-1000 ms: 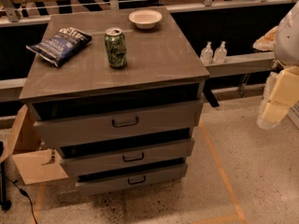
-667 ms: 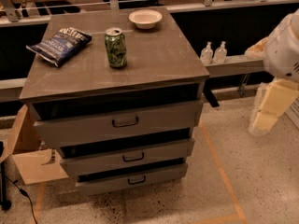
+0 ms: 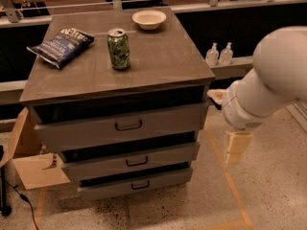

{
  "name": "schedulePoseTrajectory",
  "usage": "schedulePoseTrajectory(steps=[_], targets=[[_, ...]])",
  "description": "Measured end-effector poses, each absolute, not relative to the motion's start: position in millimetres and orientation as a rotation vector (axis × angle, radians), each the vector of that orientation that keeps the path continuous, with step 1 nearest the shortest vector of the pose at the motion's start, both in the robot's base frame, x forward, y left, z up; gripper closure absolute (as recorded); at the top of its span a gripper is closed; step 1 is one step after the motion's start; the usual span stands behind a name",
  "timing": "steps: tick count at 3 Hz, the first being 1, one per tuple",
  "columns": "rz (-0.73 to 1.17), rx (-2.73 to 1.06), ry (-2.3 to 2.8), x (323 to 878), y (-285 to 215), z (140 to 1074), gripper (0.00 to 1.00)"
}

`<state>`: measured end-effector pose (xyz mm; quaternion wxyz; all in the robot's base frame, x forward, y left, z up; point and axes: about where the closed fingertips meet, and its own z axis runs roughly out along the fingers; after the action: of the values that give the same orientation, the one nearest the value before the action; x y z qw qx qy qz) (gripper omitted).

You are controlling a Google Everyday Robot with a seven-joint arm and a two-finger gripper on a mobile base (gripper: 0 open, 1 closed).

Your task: Open bottom drawer

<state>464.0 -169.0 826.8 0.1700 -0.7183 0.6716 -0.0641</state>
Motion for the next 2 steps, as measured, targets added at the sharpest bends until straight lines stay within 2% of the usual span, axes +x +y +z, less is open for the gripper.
schedulePoseTrajectory(steps=[1,2], targets=[[-0.124,-2.138,1.794,475.8,-145.1,773.4,0.00],[-0.119,-2.139,1.788,477.7,-144.4,768.8,0.00]])
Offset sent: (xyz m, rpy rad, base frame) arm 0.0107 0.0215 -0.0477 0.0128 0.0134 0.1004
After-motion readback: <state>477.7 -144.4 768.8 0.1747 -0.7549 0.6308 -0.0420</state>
